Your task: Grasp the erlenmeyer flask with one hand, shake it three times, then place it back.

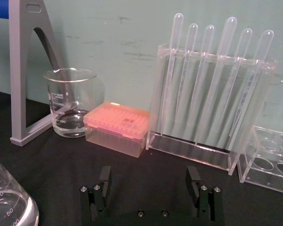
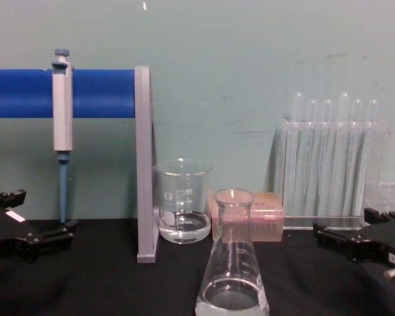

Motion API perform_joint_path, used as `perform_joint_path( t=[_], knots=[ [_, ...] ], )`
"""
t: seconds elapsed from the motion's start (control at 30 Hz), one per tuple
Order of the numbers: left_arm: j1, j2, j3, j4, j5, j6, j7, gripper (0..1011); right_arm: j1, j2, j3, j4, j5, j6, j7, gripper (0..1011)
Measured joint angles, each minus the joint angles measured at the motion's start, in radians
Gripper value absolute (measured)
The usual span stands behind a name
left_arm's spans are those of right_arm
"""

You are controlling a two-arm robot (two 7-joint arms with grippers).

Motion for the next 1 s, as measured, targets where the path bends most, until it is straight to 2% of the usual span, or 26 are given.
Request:
perform_joint_path(
  t=[1.0],
  knots=[
    [0.0,0.0,0.0,0.0,0.0,0.0,0.0,1001,0.0,0.0,0.0,0.0,0.0,0.0,-0.001,1002]
  ],
)
